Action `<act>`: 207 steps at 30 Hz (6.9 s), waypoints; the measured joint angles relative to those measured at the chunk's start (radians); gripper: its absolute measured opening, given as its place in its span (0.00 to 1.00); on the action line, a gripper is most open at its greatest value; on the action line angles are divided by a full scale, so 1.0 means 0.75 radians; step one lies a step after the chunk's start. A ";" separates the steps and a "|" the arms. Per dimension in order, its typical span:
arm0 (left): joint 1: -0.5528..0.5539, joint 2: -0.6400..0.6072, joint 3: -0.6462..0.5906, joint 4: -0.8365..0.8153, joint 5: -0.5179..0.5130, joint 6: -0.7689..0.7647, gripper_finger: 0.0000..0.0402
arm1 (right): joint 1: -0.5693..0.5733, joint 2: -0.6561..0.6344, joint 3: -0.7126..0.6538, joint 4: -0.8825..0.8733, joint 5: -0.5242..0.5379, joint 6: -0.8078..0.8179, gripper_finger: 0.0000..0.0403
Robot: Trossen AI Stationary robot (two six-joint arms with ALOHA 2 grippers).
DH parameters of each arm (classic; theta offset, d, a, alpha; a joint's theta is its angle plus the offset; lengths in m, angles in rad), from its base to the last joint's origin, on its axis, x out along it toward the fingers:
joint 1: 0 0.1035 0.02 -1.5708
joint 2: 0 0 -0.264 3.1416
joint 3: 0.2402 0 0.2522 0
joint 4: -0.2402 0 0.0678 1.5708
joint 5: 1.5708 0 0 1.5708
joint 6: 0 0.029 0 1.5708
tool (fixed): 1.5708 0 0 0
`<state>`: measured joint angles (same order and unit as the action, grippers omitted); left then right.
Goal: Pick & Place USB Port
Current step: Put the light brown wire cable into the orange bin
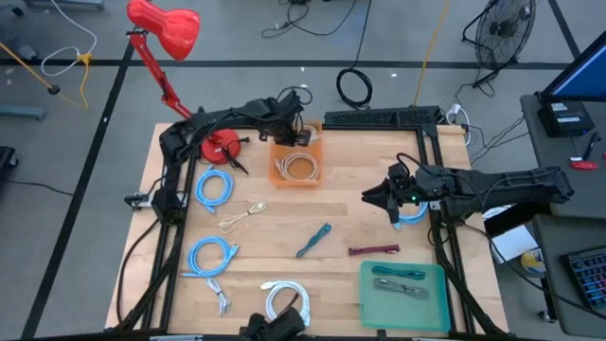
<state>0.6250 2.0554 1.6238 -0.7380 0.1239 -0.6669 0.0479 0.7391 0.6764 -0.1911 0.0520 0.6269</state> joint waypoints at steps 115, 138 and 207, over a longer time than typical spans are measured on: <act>0.011 -0.082 0.006 0.043 0.214 0.180 0.00 | 0.000 -0.001 0.000 0.023 -0.001 0.007 0.21; -0.057 0.029 0.004 -0.129 0.139 0.324 0.00 | 0.000 -0.001 0.000 0.028 0.000 0.007 0.21; -0.067 0.133 0.002 -0.136 -0.045 0.362 0.00 | 0.000 0.000 -0.001 0.021 0.034 0.029 0.21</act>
<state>0.5745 2.1554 1.6253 -0.8402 0.0899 -0.3954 0.0479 0.7391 0.6758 -0.1757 0.0772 0.6487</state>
